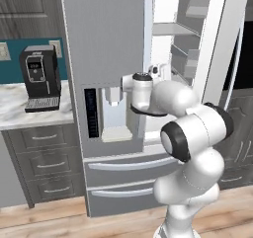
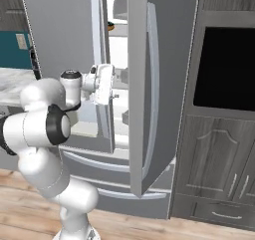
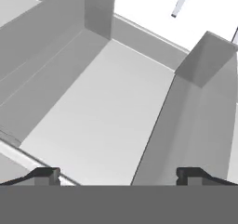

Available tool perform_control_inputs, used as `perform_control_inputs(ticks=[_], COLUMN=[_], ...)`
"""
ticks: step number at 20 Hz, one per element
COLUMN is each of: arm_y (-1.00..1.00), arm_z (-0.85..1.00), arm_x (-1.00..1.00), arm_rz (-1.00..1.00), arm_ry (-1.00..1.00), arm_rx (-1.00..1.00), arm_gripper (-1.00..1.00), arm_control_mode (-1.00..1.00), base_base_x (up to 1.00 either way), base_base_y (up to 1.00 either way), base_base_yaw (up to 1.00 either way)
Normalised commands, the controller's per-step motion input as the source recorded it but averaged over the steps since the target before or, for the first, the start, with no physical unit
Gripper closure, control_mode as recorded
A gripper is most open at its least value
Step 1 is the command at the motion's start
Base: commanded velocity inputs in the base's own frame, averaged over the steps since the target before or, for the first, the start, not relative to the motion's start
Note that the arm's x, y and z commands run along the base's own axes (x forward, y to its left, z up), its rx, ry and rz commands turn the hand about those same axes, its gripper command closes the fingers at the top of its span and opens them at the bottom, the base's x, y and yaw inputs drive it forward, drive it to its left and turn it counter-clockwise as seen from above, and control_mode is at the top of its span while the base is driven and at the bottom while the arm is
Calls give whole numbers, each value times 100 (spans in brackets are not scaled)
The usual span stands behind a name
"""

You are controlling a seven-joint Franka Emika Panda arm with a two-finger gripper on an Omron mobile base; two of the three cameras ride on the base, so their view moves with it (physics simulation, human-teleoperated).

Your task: Take the donuts from the fridge and place them on the empty tray on the dining counter.

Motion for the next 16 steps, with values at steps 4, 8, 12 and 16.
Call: perform_control_inputs(ticks=[4, 8, 12, 16], arm_y=[-71, -97, -100, -100], arm_z=[20, 6, 0, 13], arm_x=[-18, -85, -100, -98], arm_rz=[-4, -10, -15, -12], arm_ry=[0, 0, -1, -5], arm_rx=[0, 0, 0, 0], arm_gripper=[-100, -100, -100, -100], arm_control_mode=[-100, -100, -100, -100], base_base_x=[0, 0, 0, 0], base_base_y=[0, 0, 0, 0], base_base_yaw=[0, 0, 0, 0])
